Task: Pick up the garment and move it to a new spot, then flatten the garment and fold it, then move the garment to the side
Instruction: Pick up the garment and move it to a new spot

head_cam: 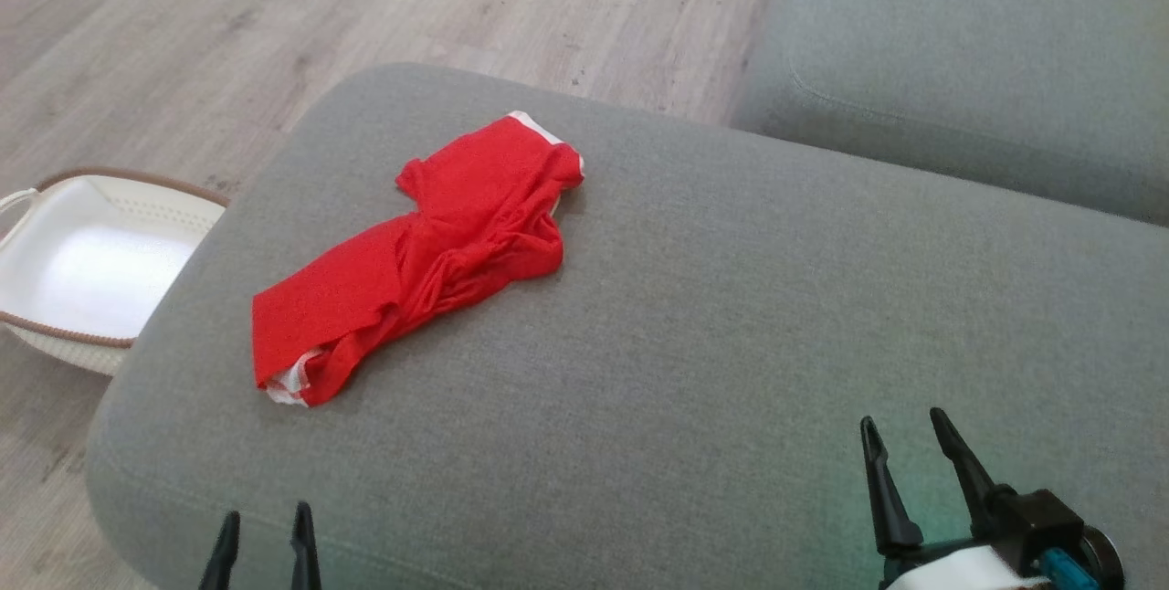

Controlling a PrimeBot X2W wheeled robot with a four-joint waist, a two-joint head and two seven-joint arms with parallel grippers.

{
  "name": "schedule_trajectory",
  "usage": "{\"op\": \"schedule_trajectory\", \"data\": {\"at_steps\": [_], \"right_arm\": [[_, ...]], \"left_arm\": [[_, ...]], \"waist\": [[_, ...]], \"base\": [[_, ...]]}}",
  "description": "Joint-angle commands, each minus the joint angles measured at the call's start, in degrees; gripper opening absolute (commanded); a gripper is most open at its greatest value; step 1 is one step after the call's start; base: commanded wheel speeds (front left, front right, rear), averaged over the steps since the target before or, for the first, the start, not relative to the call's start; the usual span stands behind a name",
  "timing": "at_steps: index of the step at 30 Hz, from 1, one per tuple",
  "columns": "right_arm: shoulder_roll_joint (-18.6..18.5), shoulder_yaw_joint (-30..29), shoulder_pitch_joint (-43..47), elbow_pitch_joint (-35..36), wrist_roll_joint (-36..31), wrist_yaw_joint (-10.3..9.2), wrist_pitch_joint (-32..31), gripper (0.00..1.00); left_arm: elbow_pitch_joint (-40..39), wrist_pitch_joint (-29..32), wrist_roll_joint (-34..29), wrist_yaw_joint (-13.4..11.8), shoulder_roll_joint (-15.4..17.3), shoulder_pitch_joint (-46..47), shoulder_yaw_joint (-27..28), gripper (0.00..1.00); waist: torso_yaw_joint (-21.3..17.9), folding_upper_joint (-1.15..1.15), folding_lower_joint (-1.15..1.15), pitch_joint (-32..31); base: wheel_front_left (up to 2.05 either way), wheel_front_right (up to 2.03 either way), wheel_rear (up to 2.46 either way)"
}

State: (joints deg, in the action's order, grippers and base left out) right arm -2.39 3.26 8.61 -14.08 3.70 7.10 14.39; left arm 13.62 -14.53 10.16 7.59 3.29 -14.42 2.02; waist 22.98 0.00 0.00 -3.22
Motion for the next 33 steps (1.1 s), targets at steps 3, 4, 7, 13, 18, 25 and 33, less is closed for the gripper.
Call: {"op": "schedule_trajectory", "data": {"at_steps": [3,4,7,13,18,25,33], "right_arm": [[-0.5,1.2,-2.7,1.6,-0.2,0.39,0.6,1.0],[-0.5,1.1,-3.1,1.7,-0.7,0.39,0.6,1.0],[-0.5,0.6,-4.8,2.4,-2.3,0.39,0.6,1.0],[-0.5,-2.0,-9.0,3.2,-7.9,0.39,0.6,1.0],[-0.5,-3.2,-11.3,4.2,-11.1,0.39,0.6,1.0],[-0.5,-4.7,-11.8,4.8,-13.5,0.39,0.6,1.0],[-0.5,-5.6,-11.3,5.9,-13.8,0.39,0.6,1.0]], "left_arm": [[-3.5,-0.5,1.2,-0.1,0.3,4.2,2.4,1.0],[-4.1,-0.5,1.7,-0.1,0.4,5.2,2.4,1.0],[-5.2,-0.5,4.0,-0.1,2.5,10.0,1.9,1.0],[0.8,2.8,11.2,-0.1,13.5,26.9,-3.5,1.0],[7.9,9.0,20.1,-0.1,19.6,40.2,-9.2,1.0],[22.2,15.1,26.4,-0.1,23.4,50.8,-16.0,1.0],[31.0,23.8,36.0,-0.1,23.3,52.5,-25.3,1.0]], "waist": [[-1.3,0.0,0.0,2.0],[-1.8,0.0,0.0,3.1],[-3.3,0.0,0.0,7.4],[-5.7,0.0,0.0,17.9],[-7.2,0.0,0.0,23.2],[-10.0,0.0,0.0,25.0],[-12.1,0.0,0.0,25.0]], "base": [[0.0,0.0,0.0],[0.0,0.0,0.0],[0.0,0.0,0.0],[0.0,0.0,0.0],[0.0,0.0,0.0],[0.0,0.0,0.0],[0.0,0.0,0.0]]}}
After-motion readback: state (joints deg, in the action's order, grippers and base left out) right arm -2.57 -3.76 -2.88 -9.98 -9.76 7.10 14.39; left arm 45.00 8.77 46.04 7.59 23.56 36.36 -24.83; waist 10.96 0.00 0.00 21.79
